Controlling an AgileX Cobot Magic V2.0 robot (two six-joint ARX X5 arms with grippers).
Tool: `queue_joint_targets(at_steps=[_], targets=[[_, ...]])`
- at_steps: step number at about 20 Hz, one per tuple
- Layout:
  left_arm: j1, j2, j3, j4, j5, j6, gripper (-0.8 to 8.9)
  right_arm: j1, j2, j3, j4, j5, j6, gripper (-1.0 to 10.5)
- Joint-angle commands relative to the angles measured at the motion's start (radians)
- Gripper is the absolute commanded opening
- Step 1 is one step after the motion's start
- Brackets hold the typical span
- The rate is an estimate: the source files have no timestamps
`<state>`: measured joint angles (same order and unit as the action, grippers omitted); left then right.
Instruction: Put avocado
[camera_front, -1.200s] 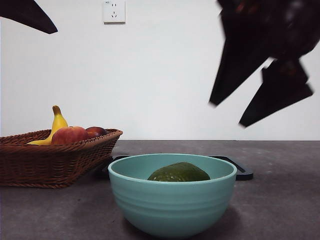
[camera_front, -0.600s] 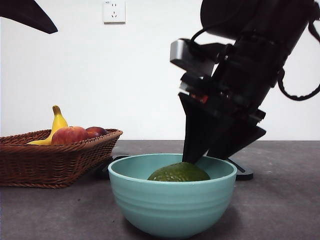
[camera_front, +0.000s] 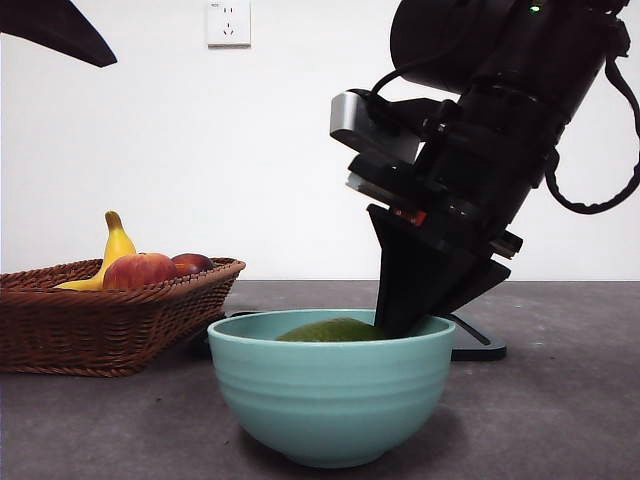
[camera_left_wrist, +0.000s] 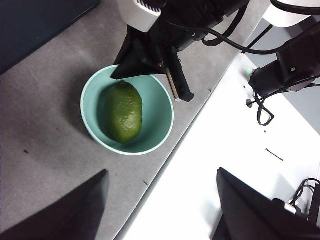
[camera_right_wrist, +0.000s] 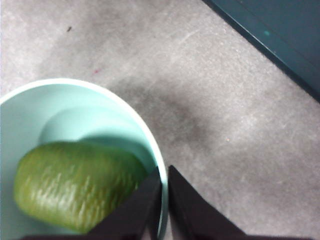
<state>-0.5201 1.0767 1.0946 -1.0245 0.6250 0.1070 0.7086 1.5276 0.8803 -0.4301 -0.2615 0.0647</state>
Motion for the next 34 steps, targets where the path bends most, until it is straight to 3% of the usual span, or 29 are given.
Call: queue_joint_targets(at_steps=[1, 6, 11, 19, 30, 34], targets=[[-0.006, 0.005, 0.007, 0.007, 0.004, 0.013, 3.42, 0.01, 0.006, 0.044, 0.002, 0.0, 0.042, 0.1], [-0.006, 0.005, 0.007, 0.007, 0.004, 0.013, 3.43, -0.028, 0.008, 0.174, -0.058, 0.029, 0.048, 0.1], [-0.006, 0.005, 0.007, 0.007, 0.004, 0.013, 3.43, -0.14, 0.068, 0.321, -0.073, 0.034, 0.019, 0.1], [-0.006, 0.005, 0.007, 0.009, 0.004, 0.013, 3.43, -0.274, 0.36, 0.61, -0.086, 0.026, -0.003, 0.1], [-0.006, 0.005, 0.007, 0.019, 0.004, 0.012, 3.43, -0.28, 0.485, 0.621, -0.046, 0.034, 0.0, 0.1], [-0.006, 0.005, 0.007, 0.018, 0.004, 0.012, 3.43, -0.28, 0.484, 0.621, -0.05, 0.034, 0.008, 1.5]])
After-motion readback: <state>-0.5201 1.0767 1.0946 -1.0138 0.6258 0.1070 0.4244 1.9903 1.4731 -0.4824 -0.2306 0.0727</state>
